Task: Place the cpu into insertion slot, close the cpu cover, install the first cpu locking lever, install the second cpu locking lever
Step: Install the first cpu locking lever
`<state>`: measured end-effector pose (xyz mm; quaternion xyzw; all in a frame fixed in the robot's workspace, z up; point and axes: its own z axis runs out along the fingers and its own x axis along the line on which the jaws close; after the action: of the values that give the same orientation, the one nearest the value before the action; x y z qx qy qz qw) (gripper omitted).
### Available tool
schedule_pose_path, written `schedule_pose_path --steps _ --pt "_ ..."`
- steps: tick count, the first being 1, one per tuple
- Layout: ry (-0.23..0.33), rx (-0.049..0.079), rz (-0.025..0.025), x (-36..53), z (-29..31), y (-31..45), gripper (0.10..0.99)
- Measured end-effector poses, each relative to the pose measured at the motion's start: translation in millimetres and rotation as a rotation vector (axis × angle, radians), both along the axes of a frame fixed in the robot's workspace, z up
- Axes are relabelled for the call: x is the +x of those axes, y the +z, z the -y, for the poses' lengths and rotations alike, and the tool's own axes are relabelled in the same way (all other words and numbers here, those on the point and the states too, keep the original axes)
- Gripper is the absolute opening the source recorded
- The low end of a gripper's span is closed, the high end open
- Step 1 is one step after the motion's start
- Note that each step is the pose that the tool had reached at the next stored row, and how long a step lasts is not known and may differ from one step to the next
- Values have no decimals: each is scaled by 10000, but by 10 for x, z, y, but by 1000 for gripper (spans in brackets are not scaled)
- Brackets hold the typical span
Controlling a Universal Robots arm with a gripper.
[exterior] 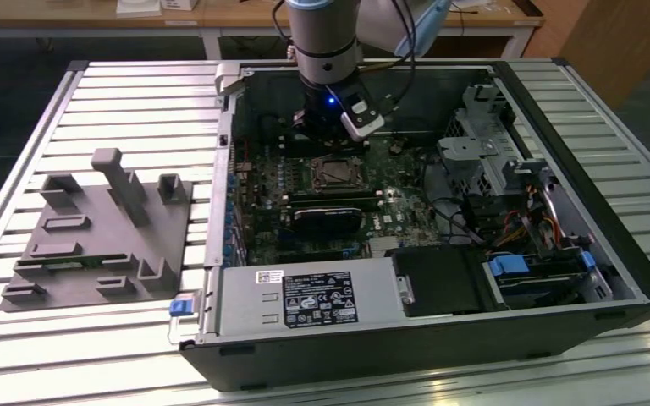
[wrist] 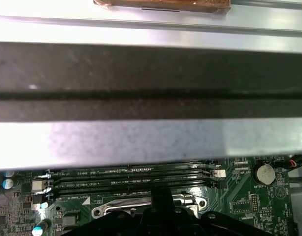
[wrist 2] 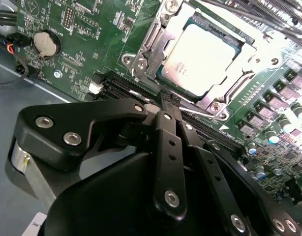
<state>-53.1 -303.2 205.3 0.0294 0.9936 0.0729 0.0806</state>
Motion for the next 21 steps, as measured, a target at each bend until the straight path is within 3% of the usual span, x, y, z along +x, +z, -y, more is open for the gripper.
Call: schedule_pose_path --steps 5,12,21 --pt "0 207 -1 -1 -1 0 106" --pt "-632 210 6 0 -6 -11 106" --pt "-1055 211 11 -31 -49 -23 106"
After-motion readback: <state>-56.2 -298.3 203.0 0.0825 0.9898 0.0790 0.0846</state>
